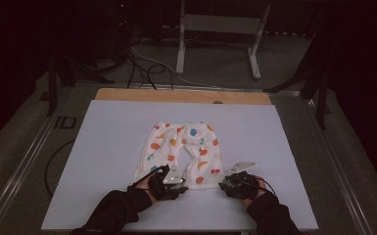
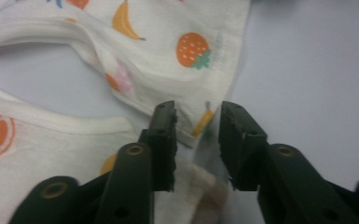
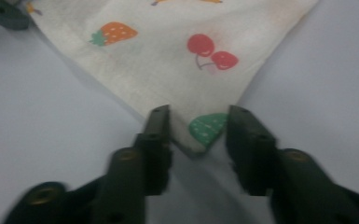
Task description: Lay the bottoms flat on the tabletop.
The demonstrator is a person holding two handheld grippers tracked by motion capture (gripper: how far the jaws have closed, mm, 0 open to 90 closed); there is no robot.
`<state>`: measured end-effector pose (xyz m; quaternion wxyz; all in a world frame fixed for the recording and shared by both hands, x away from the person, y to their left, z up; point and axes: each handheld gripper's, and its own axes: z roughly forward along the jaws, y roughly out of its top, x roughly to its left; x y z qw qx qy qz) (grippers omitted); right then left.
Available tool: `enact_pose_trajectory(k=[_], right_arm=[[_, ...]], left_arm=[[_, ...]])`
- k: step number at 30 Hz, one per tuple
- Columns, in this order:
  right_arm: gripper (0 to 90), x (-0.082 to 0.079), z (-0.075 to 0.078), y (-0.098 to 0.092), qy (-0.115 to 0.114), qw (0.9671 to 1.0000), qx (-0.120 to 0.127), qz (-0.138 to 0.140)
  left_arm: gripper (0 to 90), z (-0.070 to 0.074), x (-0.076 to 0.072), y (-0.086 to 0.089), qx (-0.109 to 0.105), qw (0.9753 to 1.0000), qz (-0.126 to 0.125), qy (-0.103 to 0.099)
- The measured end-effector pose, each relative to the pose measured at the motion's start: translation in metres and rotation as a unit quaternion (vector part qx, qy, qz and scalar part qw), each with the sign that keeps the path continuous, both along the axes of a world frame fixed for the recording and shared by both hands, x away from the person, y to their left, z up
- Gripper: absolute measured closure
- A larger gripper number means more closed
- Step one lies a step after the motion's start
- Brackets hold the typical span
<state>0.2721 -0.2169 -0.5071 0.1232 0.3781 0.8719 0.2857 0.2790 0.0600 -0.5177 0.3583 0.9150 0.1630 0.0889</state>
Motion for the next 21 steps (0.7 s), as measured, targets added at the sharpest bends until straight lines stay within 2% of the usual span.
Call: enact_pose_trajectory(k=[2,4,5,10,11,13,21], right_arm=[[75.5,0.001,0.0,-0.001,-0.001,1.0,0.0,-0.003],[75.5,0.001,0.0,-0.001,-0.002,1.0,-0.002,-0.004],[87.4,0.001,0.001,-0.002,0.001,1.0,0.0,-0.006],[89.7,-0.001,0.005,-0.003,-0.003,1.0,0.003,-0.009],[89.7,-0.002,0.006,-0.003,-0.004,0.9999,0.005,-0.01],[89.8,-0.002,0.008,-0.004,-0.001,0.9999,0.011,-0.008],[89.8,-0.012,0.01,-0.003,0.0,1.0,0.0,0.0]], left_arm=[[78.5,0.0,-0.001,-0.003,0.001,1.0,0.0,-0.001],[81.7,0.0,-0.001,-0.003,0.001,1.0,0.0,-0.001],[87.6,0.001,-0.002,-0.006,0.012,0.9999,0.004,-0.007],[89.2,0.004,-0.004,-0.006,0.021,0.9997,0.011,-0.002],[89.2,0.006,-0.006,-0.005,0.02,0.9997,0.016,0.005],[89.3,0.008,-0.01,-0.003,0.023,0.9996,0.014,0.007],[89.2,0.012,-0.022,-0.002,0.021,0.9996,0.002,0.017]])
